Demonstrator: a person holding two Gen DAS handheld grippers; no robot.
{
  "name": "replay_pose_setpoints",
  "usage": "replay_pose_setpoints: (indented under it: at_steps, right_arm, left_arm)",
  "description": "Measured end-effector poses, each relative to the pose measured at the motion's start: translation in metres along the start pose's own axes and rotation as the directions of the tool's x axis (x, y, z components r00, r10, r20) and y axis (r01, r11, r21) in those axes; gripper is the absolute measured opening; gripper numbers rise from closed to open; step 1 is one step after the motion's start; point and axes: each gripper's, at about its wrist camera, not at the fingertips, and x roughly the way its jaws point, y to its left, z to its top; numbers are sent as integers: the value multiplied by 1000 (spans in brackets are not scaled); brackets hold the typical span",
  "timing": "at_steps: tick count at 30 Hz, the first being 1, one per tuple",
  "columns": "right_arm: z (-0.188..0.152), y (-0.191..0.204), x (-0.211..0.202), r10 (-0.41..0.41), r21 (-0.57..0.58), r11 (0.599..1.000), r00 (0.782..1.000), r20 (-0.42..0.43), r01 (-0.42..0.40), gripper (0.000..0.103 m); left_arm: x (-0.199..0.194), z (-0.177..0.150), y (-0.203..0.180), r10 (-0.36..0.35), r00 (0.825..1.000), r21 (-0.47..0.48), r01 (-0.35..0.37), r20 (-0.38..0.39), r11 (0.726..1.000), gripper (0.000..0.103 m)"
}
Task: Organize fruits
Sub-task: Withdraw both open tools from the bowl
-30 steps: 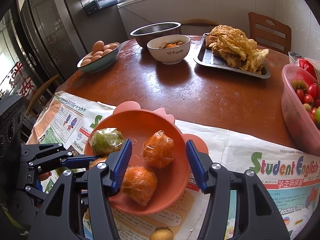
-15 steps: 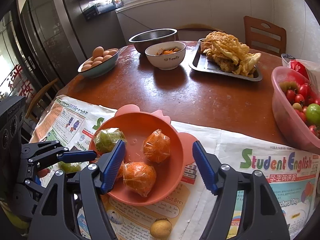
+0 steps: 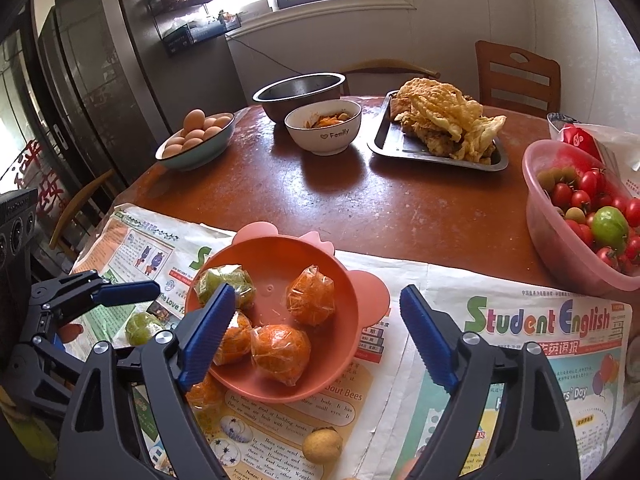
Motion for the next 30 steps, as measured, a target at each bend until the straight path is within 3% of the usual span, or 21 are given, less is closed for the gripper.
replay_pose_setpoints:
  at_steps: [13, 30]
  right_arm:
    - [1, 2, -25, -22, 0, 1000, 998, 50, 22, 92]
    - [-6, 15, -50, -48, -15, 999, 995, 82, 49, 95]
  left_arm:
    - [-20, -4, 17, 48, 998, -41, -47, 35, 998, 93]
    - [-47, -9, 22, 68, 995, -57, -63, 79, 996, 93]
